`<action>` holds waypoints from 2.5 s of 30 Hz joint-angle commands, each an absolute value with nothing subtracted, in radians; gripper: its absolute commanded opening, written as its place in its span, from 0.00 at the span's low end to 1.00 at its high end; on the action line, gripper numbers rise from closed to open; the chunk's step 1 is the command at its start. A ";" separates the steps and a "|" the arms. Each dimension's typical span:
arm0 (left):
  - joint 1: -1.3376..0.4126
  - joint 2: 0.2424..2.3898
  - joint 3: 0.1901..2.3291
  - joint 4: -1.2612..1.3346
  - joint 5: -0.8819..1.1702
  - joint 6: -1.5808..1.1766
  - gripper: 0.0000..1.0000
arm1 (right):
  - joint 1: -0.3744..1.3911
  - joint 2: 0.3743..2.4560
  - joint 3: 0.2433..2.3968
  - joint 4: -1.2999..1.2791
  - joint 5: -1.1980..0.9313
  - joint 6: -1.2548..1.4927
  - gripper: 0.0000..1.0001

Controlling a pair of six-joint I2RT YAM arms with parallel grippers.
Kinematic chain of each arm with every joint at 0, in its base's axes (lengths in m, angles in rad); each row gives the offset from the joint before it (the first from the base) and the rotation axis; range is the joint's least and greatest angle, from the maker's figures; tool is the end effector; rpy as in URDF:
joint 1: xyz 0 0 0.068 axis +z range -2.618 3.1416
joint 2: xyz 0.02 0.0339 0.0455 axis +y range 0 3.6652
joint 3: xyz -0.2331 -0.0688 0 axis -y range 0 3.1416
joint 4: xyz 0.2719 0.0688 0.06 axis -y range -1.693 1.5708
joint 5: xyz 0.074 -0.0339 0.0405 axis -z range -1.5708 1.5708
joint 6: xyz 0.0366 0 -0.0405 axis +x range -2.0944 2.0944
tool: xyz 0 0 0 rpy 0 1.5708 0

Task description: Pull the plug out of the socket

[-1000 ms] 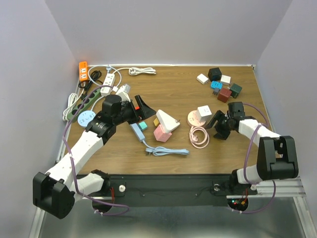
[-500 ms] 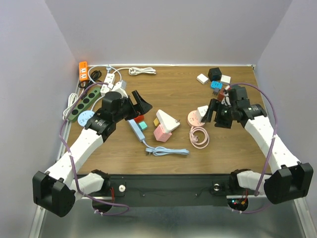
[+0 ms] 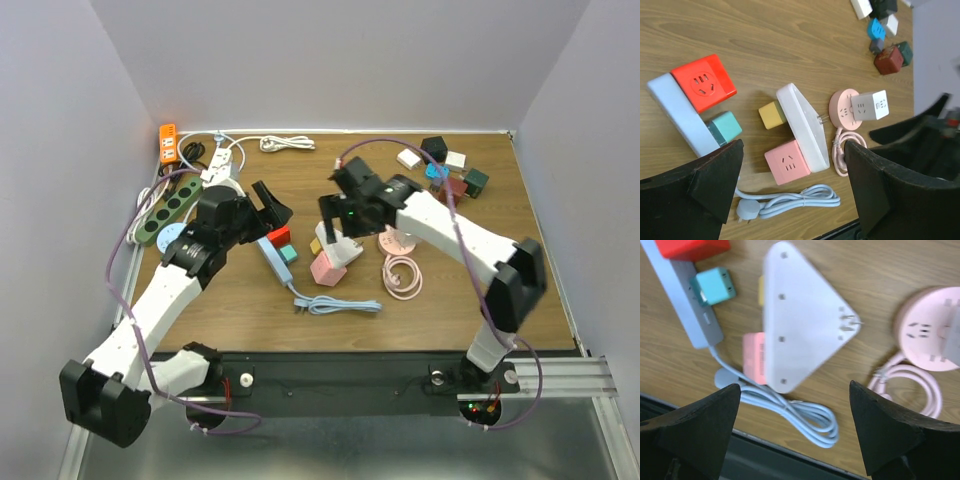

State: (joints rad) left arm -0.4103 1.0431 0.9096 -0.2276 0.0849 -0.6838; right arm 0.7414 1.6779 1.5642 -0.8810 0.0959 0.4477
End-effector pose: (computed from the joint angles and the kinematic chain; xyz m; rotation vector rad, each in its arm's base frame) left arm 0.2587 -0.1159 0.2991 -0.2163 2.0059 -0.7983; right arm 0.2841 0.2554 0.2814 -0.3430 2.5705 0.3273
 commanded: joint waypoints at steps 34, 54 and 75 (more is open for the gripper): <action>-0.242 0.784 0.825 -0.328 0.043 -0.629 0.97 | 0.665 1.932 1.825 -0.791 -0.115 0.566 0.00; -0.218 0.795 0.850 -0.330 0.078 -0.603 0.97 | 0.357 2.055 1.459 0.136 -0.745 0.979 0.01; -0.207 0.775 0.844 -0.359 0.066 -0.603 0.97 | 0.276 2.355 1.798 -0.116 -0.585 0.914 0.62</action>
